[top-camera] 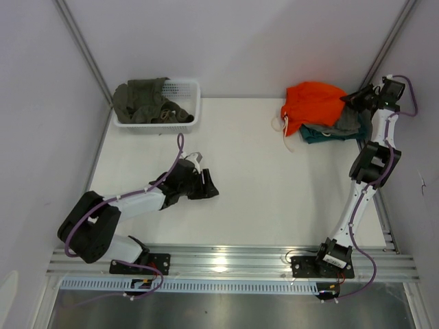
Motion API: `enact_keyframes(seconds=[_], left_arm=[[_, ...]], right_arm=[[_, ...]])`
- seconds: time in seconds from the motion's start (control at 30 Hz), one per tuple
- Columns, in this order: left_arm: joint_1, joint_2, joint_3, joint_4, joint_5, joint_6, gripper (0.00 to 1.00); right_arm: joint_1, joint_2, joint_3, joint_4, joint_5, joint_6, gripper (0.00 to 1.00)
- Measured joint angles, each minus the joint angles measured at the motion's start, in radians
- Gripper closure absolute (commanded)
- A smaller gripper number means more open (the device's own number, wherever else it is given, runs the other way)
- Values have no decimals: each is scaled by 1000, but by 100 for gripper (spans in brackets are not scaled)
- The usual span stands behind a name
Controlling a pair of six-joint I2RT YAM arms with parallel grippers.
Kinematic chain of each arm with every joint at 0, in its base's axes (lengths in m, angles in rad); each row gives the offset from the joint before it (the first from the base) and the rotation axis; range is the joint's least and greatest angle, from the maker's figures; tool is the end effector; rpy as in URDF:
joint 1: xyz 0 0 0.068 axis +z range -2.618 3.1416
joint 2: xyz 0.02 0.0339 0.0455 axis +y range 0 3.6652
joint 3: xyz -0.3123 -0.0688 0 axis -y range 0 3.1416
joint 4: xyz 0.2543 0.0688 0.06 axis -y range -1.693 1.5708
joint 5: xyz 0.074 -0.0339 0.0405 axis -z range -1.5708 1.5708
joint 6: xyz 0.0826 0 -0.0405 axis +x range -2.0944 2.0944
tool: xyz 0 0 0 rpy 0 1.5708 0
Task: Fold and stack the shorts
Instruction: Neatly place the folded shorts to the corner
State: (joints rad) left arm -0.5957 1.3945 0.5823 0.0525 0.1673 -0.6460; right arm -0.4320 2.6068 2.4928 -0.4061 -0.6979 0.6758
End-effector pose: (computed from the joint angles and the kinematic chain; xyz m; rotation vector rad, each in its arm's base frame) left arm 0.2376 -0.1777 0.1706 0.0267 2.4627 -0.7826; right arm 0.6282 -0.2312 0.2351 0.7026 1.9486 0.8748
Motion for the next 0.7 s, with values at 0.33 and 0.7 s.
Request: enact_keyframes(seconds=[0.33,0.7], left_arm=[[0,3,21,-14,-1,2,37],[-1,34,43,-20,0,2,37]], right_arm=[[14,0,88,-125,194,-101,100],[16,0,89,-148,333,-188,100]])
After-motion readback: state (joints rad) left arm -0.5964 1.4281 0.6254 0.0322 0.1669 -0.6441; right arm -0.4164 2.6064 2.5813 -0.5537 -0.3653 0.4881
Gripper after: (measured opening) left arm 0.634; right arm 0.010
